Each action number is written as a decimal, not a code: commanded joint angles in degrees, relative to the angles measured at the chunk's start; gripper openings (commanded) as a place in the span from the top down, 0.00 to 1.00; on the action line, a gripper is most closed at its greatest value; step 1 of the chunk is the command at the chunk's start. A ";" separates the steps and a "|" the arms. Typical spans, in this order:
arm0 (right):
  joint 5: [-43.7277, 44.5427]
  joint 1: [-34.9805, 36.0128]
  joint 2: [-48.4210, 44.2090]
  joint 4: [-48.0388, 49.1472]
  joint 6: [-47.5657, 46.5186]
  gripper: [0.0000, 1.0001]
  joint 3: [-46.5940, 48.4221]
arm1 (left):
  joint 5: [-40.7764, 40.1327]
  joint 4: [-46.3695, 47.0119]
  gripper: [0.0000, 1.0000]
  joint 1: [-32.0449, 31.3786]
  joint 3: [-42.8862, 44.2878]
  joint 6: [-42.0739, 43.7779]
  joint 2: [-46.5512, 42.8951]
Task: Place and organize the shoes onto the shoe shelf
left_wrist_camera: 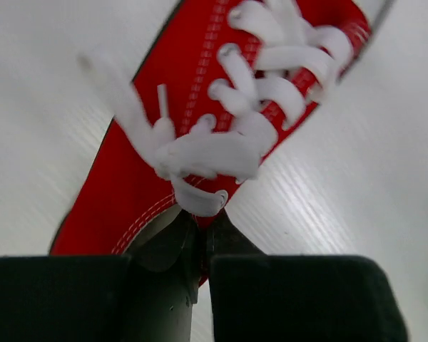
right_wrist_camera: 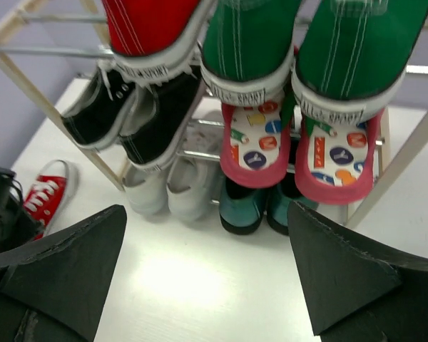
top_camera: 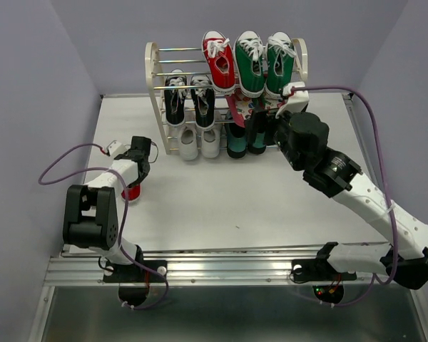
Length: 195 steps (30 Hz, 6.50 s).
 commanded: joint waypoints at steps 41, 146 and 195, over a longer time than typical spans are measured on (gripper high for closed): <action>11.96 -0.07 -12.18 -0.72 7.27 0.00 -18.00 | 9.79 -16.81 0.11 -48.51 1.79 -7.62 -16.95; 19.61 -0.60 -5.76 1.74 6.39 0.00 -15.10 | 12.94 -22.64 1.00 -20.21 87.41 43.10 13.45; -8.41 -0.60 -1.03 4.12 -1.60 0.00 -2.11 | 17.08 -7.97 0.01 -19.42 61.40 37.12 -3.86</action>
